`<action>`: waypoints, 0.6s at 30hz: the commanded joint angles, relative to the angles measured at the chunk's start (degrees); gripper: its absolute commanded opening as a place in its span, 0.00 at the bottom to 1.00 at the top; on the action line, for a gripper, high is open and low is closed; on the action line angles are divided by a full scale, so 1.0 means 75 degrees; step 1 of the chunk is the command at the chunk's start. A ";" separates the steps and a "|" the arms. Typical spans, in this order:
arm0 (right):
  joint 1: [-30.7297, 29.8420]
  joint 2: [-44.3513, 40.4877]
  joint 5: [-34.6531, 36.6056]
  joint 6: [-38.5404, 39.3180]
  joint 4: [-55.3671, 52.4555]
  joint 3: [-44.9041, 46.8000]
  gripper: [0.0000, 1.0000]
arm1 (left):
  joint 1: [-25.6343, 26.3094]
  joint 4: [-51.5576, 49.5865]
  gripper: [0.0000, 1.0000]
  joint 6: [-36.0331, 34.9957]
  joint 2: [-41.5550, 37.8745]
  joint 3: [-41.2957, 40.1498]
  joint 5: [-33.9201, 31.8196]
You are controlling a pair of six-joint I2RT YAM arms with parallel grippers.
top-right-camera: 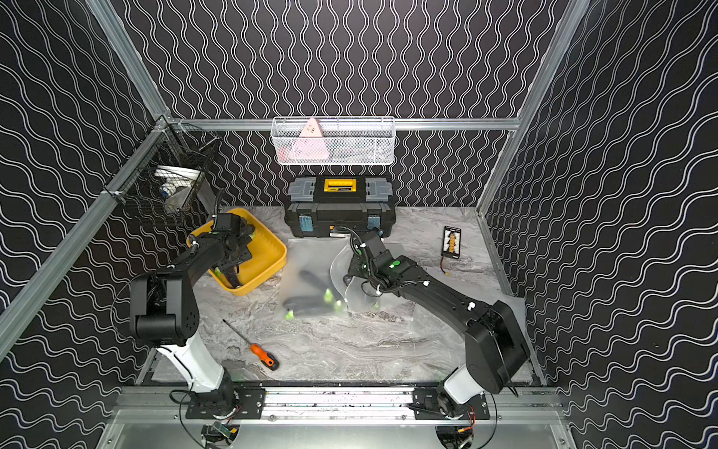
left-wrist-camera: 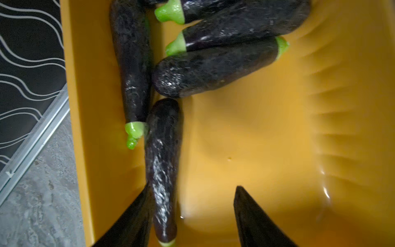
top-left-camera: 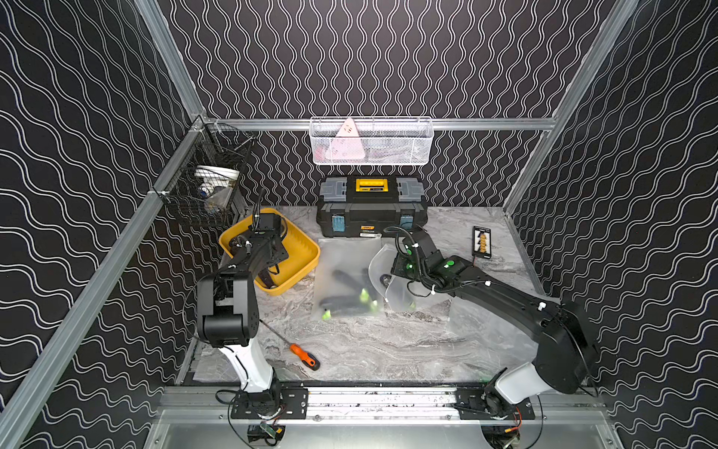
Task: Place the eggplant in a zip-top bag and seal the zipper
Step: Pick up the eggplant from the basket.
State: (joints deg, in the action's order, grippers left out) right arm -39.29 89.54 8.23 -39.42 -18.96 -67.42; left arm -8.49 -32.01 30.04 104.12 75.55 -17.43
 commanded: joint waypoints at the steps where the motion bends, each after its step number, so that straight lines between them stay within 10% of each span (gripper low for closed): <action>1: 0.0000 0.0233 0.0030 0.0222 0.0384 -0.0023 0.05 | -0.0189 -0.0293 0.64 -0.0288 0.0285 0.0245 -0.0235; 18: 0.0085 0.0874 -0.0678 0.0125 0.0836 -0.0209 0.05 | -0.0297 -0.0278 0.60 -0.0695 0.1289 0.0561 -0.0437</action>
State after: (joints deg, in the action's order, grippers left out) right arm -38.74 95.90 3.77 -38.35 -14.37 -68.36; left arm -10.55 -33.95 25.69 113.06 79.09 -20.71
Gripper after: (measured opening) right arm 0.055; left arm 0.605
